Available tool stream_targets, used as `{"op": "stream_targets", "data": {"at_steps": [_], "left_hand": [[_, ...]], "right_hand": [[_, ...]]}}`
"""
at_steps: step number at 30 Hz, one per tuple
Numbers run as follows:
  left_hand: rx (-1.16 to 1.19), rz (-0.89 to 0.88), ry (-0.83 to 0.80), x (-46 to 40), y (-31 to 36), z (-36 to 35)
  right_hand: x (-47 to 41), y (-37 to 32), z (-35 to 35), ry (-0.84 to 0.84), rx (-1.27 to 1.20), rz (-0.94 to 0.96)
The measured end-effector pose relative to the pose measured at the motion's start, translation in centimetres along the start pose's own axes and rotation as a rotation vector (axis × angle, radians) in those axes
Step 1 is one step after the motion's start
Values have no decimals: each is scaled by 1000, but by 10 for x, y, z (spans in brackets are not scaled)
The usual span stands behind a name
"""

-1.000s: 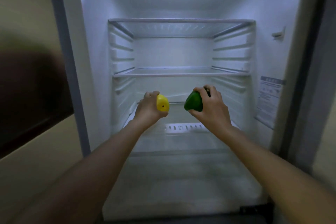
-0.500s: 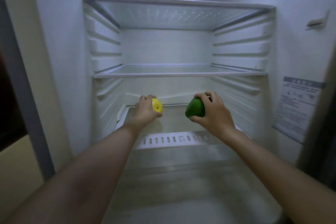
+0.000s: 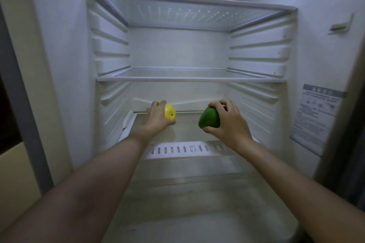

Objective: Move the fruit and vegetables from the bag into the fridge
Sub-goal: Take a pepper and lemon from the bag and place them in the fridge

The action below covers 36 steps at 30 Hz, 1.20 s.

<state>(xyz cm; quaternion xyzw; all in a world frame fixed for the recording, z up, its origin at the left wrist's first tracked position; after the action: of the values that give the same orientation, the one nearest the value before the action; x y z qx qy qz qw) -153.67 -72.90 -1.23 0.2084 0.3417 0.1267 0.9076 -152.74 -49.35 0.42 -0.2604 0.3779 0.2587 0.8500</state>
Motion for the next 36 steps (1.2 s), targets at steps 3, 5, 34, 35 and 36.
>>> {"op": "stream_targets", "data": {"at_steps": [3,5,34,35,36], "left_hand": [[31,-10,-23,0,2,-3],[31,-18,-27,0,5,-6],[-205,-254,167,65,51,31],[-235,-255,183,72,54,36],[-258,-247,188,80,55,42]], "right_hand": [[3,0,4,-14,19,-22],[5,1,7,-23,37,-37],[45,-9,80,73,6,52],[46,-12,83,94,-19,52],[47,-16,86,117,-49,50]]}}
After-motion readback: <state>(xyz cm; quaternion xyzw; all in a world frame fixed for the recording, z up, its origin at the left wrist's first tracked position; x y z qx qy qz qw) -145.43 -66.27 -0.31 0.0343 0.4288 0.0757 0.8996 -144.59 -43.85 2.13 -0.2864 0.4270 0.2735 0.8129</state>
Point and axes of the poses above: each hand's wrist, its own x-axis away from the middle knuckle, its own z-axis out of the back of the hand, y = z × x, the point moved 2 cm from there along -x, towards the middle knuckle, and after that the axes turned 11 degrees about y, right-handed, at the moved point
